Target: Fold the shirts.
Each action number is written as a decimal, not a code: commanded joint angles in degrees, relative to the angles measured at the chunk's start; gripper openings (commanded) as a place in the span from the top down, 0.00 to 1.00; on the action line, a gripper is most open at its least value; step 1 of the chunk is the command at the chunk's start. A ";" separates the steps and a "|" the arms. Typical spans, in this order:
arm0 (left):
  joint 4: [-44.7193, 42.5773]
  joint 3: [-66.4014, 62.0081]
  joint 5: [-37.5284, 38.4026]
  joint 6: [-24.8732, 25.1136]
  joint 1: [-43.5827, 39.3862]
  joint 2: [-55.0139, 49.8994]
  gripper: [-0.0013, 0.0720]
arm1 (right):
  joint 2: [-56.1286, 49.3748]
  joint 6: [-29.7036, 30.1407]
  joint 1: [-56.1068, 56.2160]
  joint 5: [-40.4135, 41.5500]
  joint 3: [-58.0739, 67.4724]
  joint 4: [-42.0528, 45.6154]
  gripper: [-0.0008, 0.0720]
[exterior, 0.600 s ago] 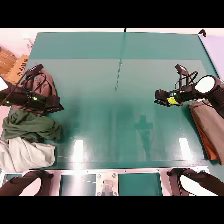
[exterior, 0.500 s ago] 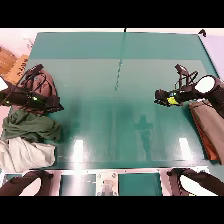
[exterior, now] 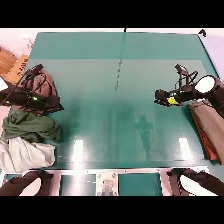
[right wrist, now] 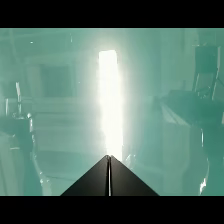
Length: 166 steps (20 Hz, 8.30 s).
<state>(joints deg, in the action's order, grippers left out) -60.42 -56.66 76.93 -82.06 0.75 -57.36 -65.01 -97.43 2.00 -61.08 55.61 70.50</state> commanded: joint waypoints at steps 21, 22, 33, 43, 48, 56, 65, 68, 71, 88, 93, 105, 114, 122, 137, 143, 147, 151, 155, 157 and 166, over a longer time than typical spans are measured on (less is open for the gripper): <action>-27.67 0.02 -38.75 -0.59 10.08 -7.98 0.09 | -0.07 -0.02 0.02 8.09 0.00 -0.02 0.69; -27.67 0.02 -37.94 1.16 11.78 -11.52 0.09 | -0.15 -0.02 0.04 8.87 0.00 -0.02 0.69; -26.34 -6.97 -31.61 7.58 13.44 -30.18 0.95 | -0.17 0.00 -2.19 9.99 0.02 -0.02 0.96; -10.91 -46.95 -8.92 10.49 -17.20 -28.00 0.95 | -0.15 1.73 -12.94 3.58 1.44 -0.04 0.97; -10.32 -45.64 -7.06 7.98 -29.20 -33.03 0.91 | -0.15 1.73 -14.36 2.62 1.44 -0.68 0.96; -10.03 -44.39 -1.99 4.26 -17.38 -36.59 0.00 | -1.95 2.62 -15.19 -0.52 0.52 -2.62 0.30; 17.92 -19.30 -16.11 15.98 -9.49 -41.00 0.00 | -12.87 11.08 -12.20 9.14 -12.37 -18.12 0.30; 27.32 -19.04 -21.22 22.80 -11.74 -45.29 0.00 | -19.17 18.10 -10.51 12.04 -10.25 -28.13 0.30; 27.93 -19.04 -25.33 23.19 -15.06 -47.58 0.00 | -22.69 19.06 -10.32 12.02 -7.02 -29.64 0.33; 6.54 -41.97 -0.37 7.89 -10.05 -28.44 0.95 | 2.89 21.38 -18.67 -6.19 16.46 -28.28 0.97; -3.82 -41.42 12.74 3.41 -10.05 -17.25 0.95 | 15.91 21.35 -21.46 -7.67 16.41 -27.67 0.97; 0.17 -0.96 4.48 9.64 -10.05 -15.10 0.00 | 14.16 19.93 -12.68 -4.63 -10.71 -27.85 0.97; 10.19 1.40 -6.64 14.36 -14.40 -19.85 0.00 | -0.04 21.66 -12.92 2.62 -14.97 -21.84 0.97; -5.86 -9.35 -1.01 9.01 -20.13 -19.71 0.96 | 1.31 22.88 -18.58 -11.67 2.05 -21.81 0.97; -23.67 -67.34 -4.63 6.08 -19.34 8.66 0.95 | 27.91 13.18 -27.32 -11.06 56.02 -7.21 0.97; -26.43 -52.30 -9.42 6.08 -19.34 7.91 0.95 | 17.94 15.34 -27.26 -10.05 54.71 -12.11 0.97; -26.40 -44.44 -11.41 5.60 -19.34 -2.47 0.95 | 6.64 18.73 -26.49 -9.68 47.12 -15.93 0.97; -26.34 -44.41 -16.76 5.55 -19.34 -23.12 0.95 | -5.09 21.68 -23.34 -2.80 34.42 -15.87 0.97; -25.51 -45.03 -23.32 3.52 -19.34 -40.02 0.95 | -20.68 24.44 -20.41 3.61 29.90 -15.89 0.96; -22.64 -45.46 -26.69 1.46 -19.34 -45.57 0.95 | -27.74 24.44 -19.65 6.49 29.92 -15.91 0.96; -7.34 -55.36 -5.31 -0.39 -7.61 -48.50 0.32 | -31.34 23.96 -24.94 2.58 30.82 -13.90 0.65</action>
<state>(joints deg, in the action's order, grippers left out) -72.64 -107.15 58.41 -82.11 -11.73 -105.23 -97.38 -73.14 -20.18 -54.50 86.19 55.68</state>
